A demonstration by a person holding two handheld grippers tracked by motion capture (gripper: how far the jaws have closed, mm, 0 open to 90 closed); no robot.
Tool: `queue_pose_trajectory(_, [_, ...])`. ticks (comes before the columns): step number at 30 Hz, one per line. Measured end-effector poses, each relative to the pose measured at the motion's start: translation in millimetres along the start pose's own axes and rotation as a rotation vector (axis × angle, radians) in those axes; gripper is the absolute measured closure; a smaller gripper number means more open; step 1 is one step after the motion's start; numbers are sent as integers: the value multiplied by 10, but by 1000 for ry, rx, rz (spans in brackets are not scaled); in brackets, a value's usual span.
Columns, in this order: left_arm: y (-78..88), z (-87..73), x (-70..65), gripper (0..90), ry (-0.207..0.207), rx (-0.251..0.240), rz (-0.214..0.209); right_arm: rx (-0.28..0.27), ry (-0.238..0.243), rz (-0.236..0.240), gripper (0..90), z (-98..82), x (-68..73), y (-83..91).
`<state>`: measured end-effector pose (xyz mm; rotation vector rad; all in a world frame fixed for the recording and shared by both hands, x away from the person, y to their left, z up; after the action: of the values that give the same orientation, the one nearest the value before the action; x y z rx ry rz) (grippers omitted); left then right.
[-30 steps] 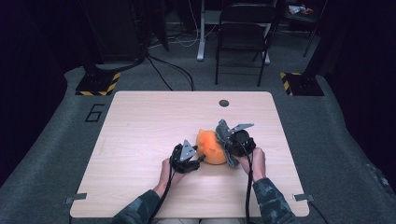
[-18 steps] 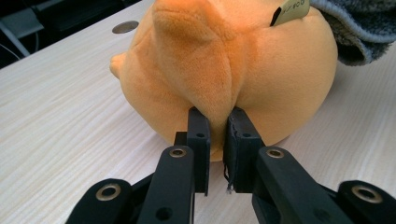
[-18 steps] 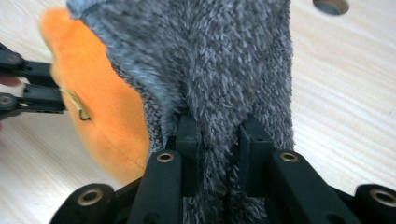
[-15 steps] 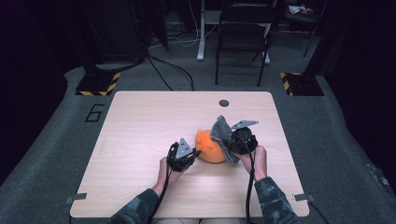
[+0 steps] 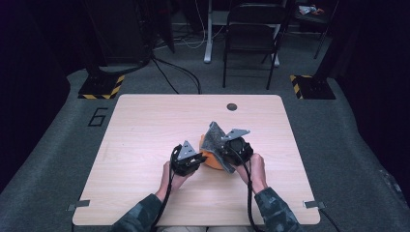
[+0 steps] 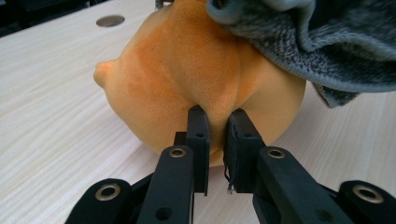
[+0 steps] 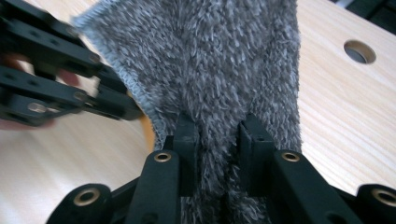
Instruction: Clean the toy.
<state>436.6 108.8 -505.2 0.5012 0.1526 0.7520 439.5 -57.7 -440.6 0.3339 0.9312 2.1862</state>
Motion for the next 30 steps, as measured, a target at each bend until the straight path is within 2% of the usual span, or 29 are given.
queue_pose_trajectory(1, [-7,-7,-3,807,11,0,-5,2,-9,1,722,-20,-18,-21])
queue_pose_trajectory(5, [-18,-17,16,803,4,0,6,23,-32,-17,723,-75,-142,-30])
queue_pose_trajectory(8, [-22,-29,29,801,7,8,1,43,-72,-7,724,-152,-240,-61])
queue_pose_trajectory(10, [-29,-38,37,800,21,7,4,65,-92,-21,723,-197,-301,-81])
queue_pose_trajectory(14, [-30,-46,57,799,21,14,-6,93,-131,-27,723,-310,-427,-136])
queue_pose_trajectory(15, [-31,-46,57,799,21,14,-5,101,-153,-28,723,-340,-450,-149])
queue_pose_trajectory(18, [-33,-47,57,799,20,14,-5,125,-171,-44,723,-436,-551,-210])
queue_pose_trajectory(24, [-39,-46,52,797,23,5,1,174,-247,-41,723,-615,-665,-357])
queue_pose_trajectory(28, [-35,-48,56,795,23,5,-4,229,-245,-54,721,-749,-715,-493])
queue_pose_trajectory(30, [-30,-49,62,794,20,10,-6,226,-252,-43,721,-746,-718,-495])
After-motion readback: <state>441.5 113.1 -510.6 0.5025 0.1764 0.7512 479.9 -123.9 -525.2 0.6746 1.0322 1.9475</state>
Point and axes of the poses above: each handheld gripper's, and its own axes: y roughly backward along the jaws, z roughly out of its top, x roughly to its left, the point moved 4 cm from there along -y, roughly forward along the jaws, and after that the axes turned 5 degrees about z, right-handed, at the moved point
